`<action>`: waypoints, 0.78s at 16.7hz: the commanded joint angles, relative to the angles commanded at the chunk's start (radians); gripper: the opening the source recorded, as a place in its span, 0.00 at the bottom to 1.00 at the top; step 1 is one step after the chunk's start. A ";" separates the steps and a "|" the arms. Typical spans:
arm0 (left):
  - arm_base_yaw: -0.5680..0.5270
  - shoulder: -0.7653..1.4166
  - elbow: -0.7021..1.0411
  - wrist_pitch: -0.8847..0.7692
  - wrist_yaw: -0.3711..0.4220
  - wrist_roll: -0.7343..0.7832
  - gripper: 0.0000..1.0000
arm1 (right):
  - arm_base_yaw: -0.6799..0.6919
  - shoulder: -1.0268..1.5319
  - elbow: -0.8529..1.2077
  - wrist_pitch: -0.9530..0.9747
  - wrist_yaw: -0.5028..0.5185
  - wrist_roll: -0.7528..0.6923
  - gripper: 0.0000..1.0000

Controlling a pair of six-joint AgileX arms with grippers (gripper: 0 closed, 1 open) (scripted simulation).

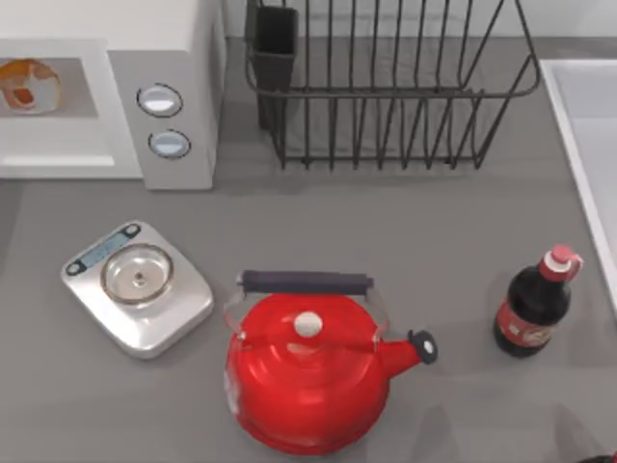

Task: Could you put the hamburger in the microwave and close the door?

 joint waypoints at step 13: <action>-0.010 0.024 -0.111 0.131 -0.002 -0.012 0.00 | 0.000 0.000 0.000 0.000 0.000 0.000 1.00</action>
